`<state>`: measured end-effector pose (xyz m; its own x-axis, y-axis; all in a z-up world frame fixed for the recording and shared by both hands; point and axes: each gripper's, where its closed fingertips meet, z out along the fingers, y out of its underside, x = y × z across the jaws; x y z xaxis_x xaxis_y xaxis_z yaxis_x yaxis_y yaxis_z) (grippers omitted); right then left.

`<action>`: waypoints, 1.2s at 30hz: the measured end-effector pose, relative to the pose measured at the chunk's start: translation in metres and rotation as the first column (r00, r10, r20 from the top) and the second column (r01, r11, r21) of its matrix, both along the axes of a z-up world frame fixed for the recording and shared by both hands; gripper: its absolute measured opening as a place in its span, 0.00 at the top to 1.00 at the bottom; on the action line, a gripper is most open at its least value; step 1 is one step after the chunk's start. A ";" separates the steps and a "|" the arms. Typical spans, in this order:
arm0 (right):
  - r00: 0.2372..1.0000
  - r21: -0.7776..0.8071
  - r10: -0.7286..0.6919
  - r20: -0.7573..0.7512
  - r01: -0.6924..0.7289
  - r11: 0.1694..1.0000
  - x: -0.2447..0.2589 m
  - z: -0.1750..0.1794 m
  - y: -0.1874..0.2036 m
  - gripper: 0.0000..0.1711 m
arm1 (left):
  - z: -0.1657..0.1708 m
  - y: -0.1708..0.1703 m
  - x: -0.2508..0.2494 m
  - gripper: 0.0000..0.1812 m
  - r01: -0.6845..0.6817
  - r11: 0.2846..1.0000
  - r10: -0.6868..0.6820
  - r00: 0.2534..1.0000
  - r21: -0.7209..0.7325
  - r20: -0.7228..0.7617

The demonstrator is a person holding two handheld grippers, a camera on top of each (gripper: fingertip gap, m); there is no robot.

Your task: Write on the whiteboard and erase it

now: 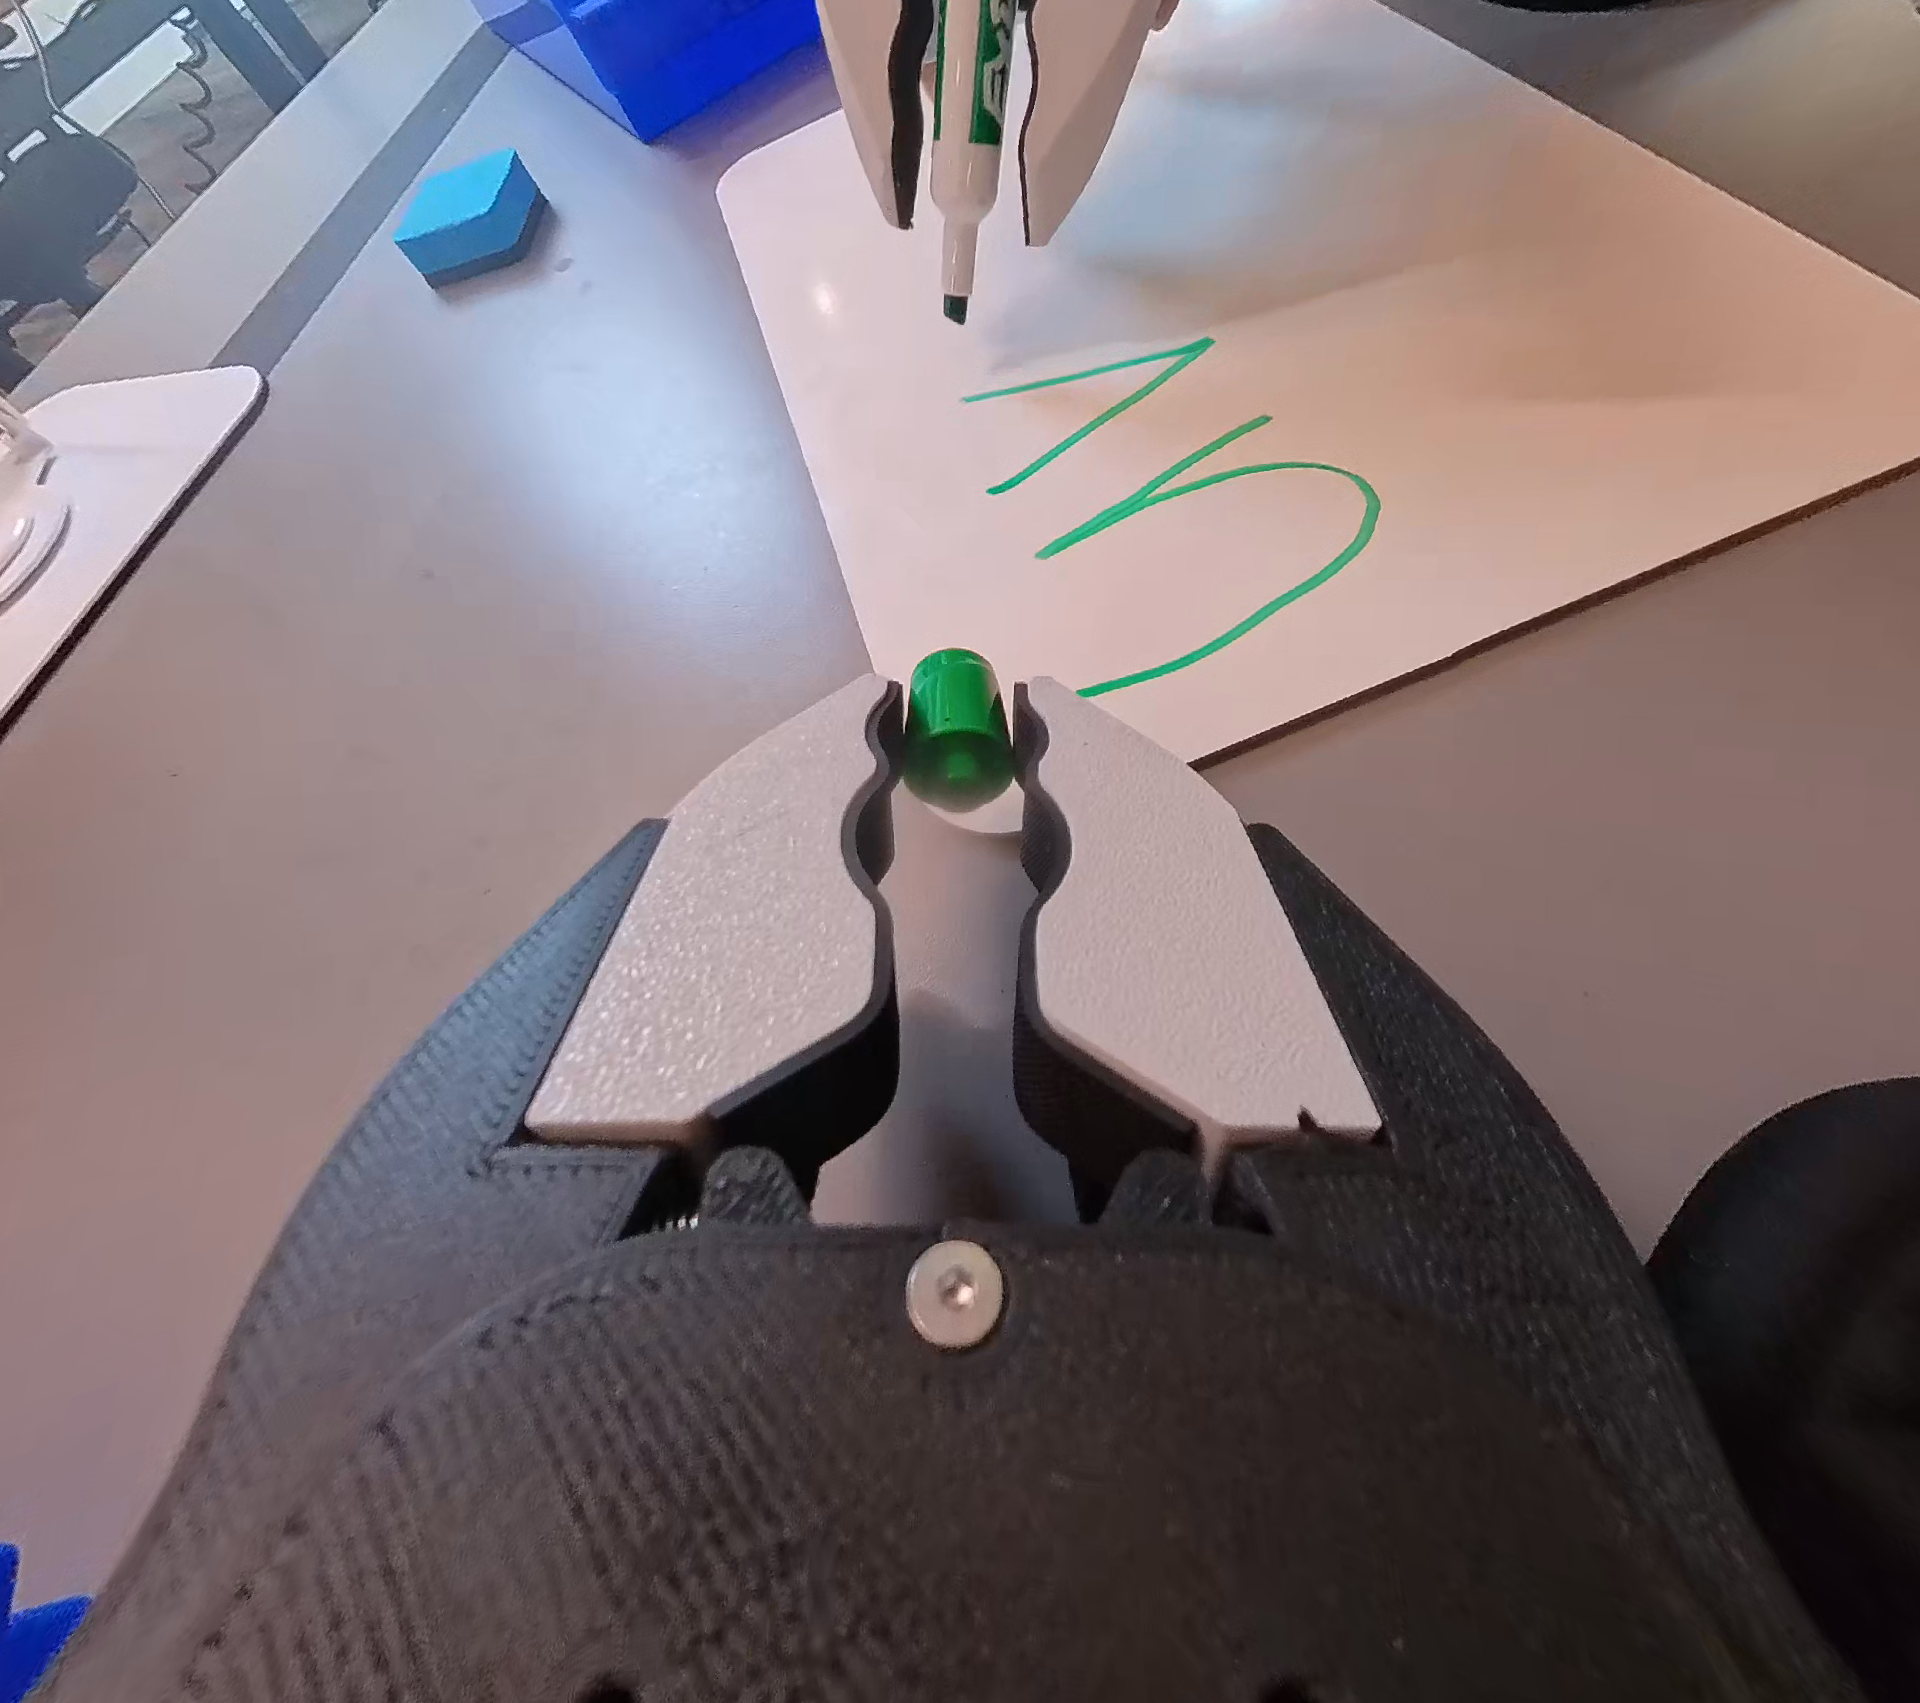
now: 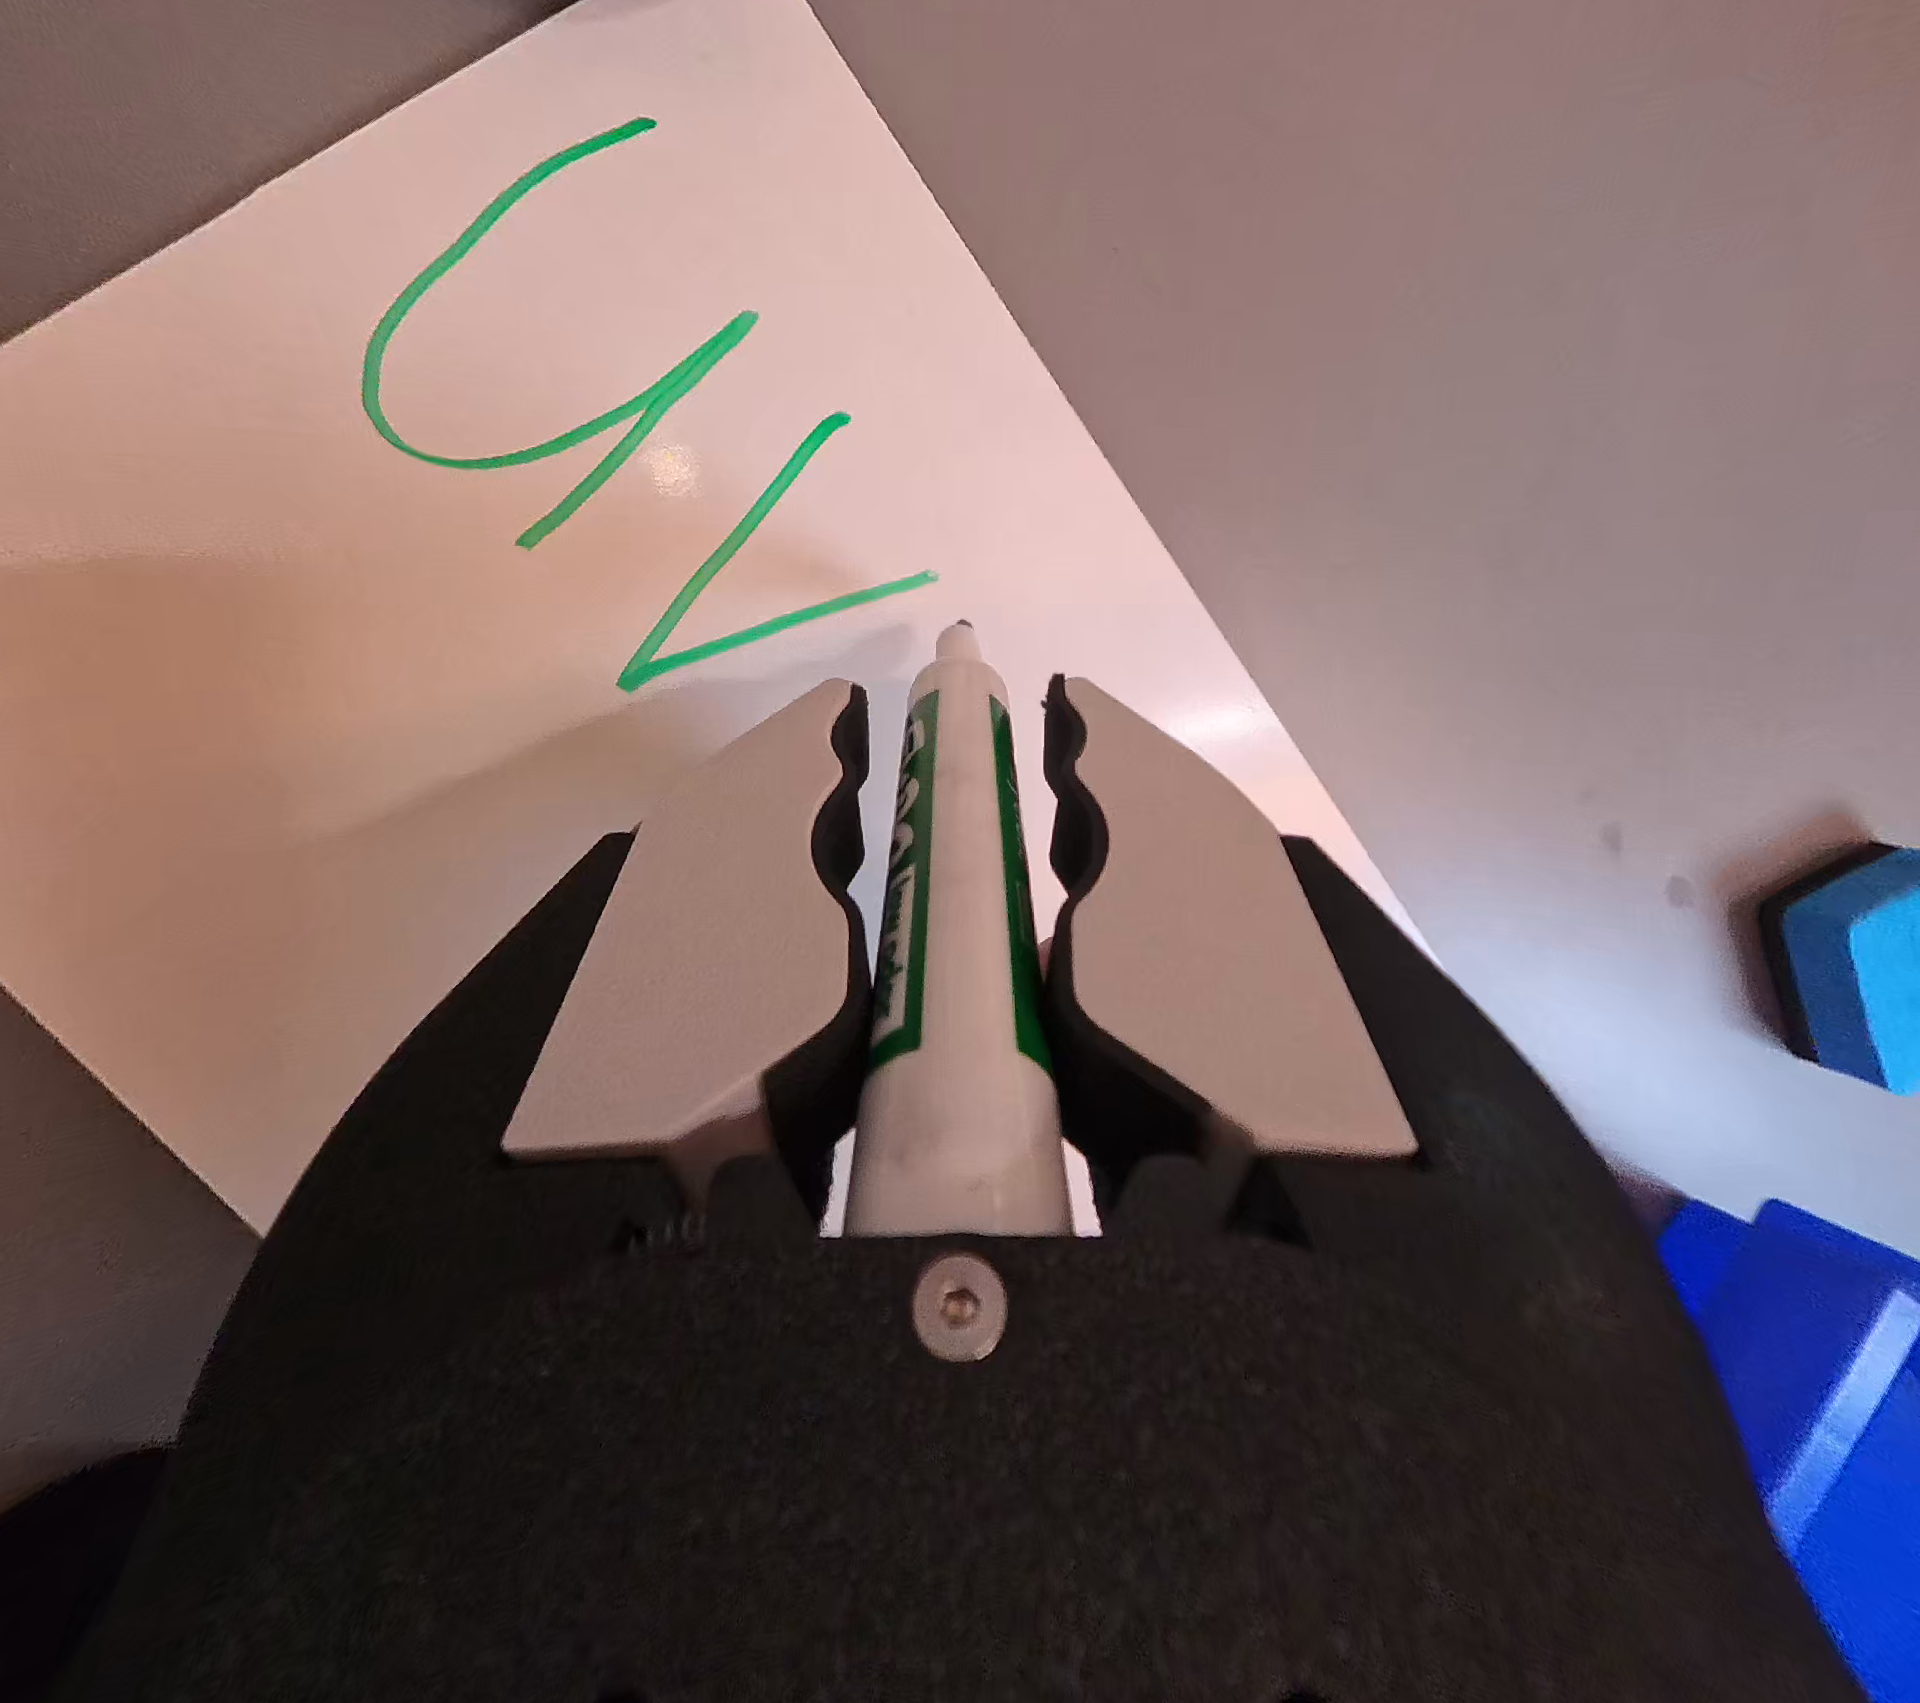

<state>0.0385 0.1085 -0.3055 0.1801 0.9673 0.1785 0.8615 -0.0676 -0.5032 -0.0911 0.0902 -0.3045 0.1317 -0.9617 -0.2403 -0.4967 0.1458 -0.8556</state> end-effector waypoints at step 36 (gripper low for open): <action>1.000 -0.024 -0.002 0.022 0.003 1.000 -0.001 -0.013 0.006 0.80 | -0.001 0.002 0.001 0.89 0.001 1.000 -0.001 1.000 0.003 -0.003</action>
<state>0.0374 0.1145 -0.3181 0.1785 0.9710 0.1588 0.8724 -0.0816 -0.4819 -0.0905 0.0919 -0.3056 0.1304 -0.9610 -0.2437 -0.4991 0.1487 -0.8537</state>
